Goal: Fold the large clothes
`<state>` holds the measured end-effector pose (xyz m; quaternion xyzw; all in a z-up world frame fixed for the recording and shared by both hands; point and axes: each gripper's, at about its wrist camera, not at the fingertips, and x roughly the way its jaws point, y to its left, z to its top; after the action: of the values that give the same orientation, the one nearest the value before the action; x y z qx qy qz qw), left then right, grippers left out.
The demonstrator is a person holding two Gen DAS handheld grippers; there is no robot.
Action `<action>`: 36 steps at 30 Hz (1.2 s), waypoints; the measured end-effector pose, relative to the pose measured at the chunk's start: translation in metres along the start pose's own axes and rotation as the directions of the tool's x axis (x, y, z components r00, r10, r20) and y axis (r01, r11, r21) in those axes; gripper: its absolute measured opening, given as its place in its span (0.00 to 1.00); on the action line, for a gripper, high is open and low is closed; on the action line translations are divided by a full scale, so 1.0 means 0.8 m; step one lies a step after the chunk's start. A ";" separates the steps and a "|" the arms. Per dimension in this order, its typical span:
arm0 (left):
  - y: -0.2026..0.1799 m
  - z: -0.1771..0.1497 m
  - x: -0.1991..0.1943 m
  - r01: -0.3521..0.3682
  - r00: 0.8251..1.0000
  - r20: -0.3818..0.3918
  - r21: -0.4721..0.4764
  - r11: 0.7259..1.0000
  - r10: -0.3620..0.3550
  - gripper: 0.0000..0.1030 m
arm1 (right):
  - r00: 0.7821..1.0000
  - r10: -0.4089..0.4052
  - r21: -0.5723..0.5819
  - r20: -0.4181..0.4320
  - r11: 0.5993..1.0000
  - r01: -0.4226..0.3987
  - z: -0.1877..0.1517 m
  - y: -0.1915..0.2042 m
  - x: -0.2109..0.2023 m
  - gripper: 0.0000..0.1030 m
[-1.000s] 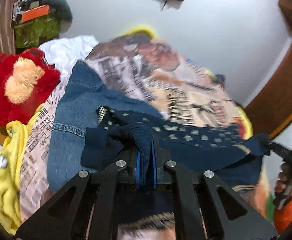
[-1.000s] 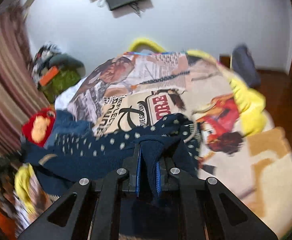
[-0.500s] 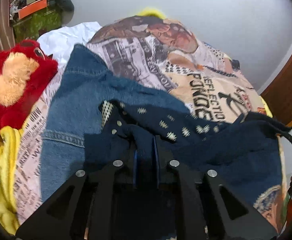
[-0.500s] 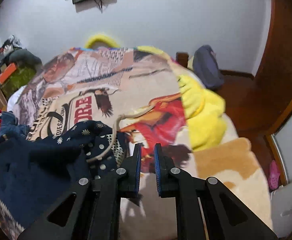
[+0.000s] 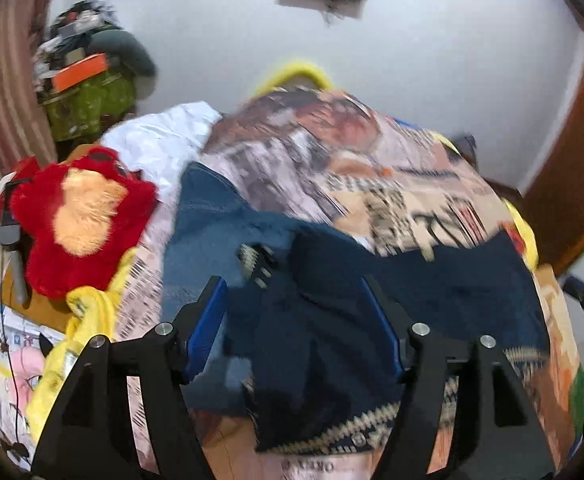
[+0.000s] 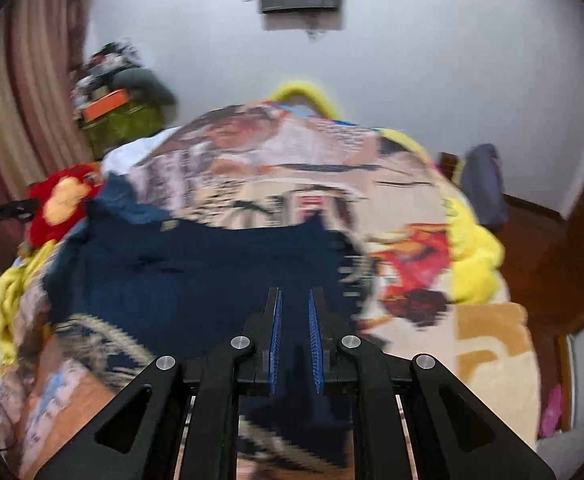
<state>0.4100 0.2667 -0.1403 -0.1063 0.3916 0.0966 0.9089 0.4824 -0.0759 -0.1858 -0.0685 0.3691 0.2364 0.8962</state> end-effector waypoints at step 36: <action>0.036 -0.165 0.040 -0.257 0.950 -0.130 0.183 0.949 0.283 0.82 | 0.926 -0.374 -0.148 -0.046 0.920 0.364 -0.113 0.008 0.073 1.00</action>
<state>0.3327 0.2620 -0.2552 0.0165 0.4786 0.1793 0.8594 0.4589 -0.0752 -0.2909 -0.2068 0.3650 0.0855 0.9037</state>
